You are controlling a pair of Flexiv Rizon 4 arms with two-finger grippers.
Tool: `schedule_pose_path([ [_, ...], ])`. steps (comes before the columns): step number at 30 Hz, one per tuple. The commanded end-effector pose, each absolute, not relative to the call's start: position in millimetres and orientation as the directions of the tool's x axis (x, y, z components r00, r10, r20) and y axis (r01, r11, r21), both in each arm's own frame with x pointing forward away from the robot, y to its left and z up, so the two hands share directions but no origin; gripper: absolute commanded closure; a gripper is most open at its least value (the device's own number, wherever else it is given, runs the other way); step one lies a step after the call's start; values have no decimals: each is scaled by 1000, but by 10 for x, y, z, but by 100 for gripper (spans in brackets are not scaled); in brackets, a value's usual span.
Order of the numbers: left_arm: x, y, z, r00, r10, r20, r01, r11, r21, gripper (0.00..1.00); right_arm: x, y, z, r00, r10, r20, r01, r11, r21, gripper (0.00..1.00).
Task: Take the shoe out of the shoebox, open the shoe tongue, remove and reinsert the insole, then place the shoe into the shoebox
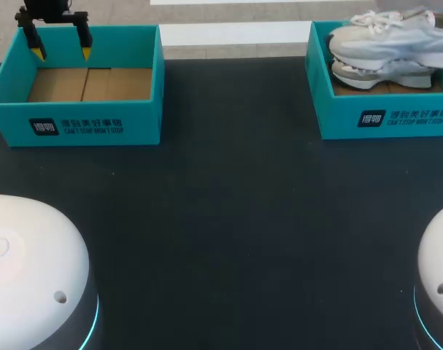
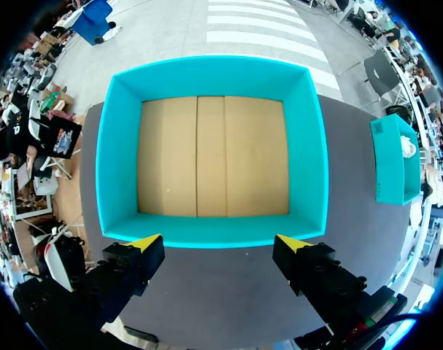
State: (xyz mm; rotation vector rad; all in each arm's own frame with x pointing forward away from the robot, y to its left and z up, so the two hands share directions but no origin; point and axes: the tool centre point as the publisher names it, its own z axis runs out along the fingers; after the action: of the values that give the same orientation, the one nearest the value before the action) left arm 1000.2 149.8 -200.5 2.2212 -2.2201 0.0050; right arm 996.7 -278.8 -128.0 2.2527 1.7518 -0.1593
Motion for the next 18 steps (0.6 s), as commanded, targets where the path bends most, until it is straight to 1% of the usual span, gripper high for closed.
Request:
schedule_pose_path([
  [1, 10000, 1498, -2004, 0, -1000, 2, -1000, 0, -1, 0, 9940, -2765, -1159, 259, 931, -259, 962, -224, 155, 100],
  [11, 10000, 1498, -2004, 0, -1000, 2, -1000, 0, -1, 0, 9940, -2765, -1159, 259, 931, -259, 962, -224, 155, 100],
  [12, 10000, 1498, -2004, 0, -1000, 2, -1000, 0, -1, 0, 9860, -2673, -1159, 246, 938, -244, 963, -207, 173, 100],
  [14, 10000, 1498, -2004, 0, -1000, 2, -1000, 0, -1, 0, 9685, -2475, -1165, 244, 927, -285, 963, -196, 185, 100],
  [18, 10000, 1498, -2004, 0, -1000, 2, -1000, 0, -1, 0, 9325, -2046, -1148, 238, 925, -296, 962, -183, 201, 100],
])
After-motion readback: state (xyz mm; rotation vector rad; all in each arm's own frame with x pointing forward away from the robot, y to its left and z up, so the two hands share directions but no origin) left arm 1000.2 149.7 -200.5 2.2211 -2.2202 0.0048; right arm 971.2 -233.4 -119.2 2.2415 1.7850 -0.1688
